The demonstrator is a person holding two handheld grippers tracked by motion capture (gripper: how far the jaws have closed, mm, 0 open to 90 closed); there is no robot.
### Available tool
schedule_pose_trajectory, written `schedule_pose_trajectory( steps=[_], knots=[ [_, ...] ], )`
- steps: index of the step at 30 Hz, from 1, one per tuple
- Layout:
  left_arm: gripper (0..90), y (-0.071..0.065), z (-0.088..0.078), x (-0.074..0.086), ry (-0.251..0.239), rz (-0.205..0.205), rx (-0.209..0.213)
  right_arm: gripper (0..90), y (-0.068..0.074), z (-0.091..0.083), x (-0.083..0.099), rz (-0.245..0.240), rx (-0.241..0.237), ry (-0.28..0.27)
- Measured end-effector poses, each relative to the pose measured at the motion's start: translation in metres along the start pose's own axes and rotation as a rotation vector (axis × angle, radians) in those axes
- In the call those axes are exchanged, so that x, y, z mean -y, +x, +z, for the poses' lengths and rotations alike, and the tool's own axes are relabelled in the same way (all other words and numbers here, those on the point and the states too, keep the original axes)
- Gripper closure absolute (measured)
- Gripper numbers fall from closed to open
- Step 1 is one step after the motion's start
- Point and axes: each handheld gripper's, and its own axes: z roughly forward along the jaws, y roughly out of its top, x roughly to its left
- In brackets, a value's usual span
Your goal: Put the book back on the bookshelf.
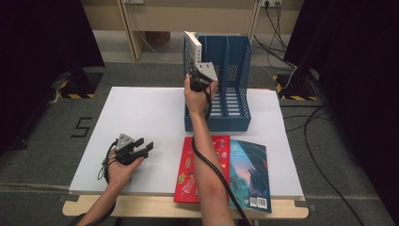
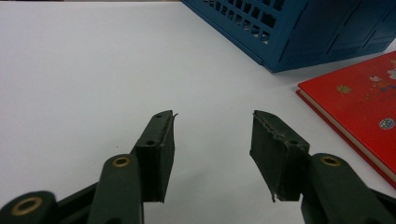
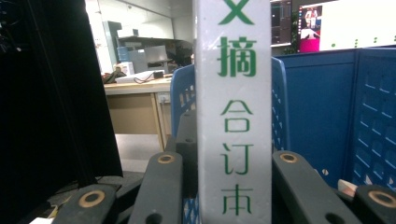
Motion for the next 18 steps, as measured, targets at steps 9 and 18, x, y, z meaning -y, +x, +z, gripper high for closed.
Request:
schedule_pose_trajectory(
  steps=[9, 18],
  knots=[
    [49.2, 0.0, 0.0, 0.0, -0.001, 0.002, -0.001, 73.8, -0.001, 0.002, 0.006, -0.012, 0.004, 0.014],
    [49.3, 0.0, 0.0, 0.0, -0.001, 0.001, 0.0, 73.7, -0.004, 0.006, 0.016, -0.001, 0.012, 0.066]
  ],
)
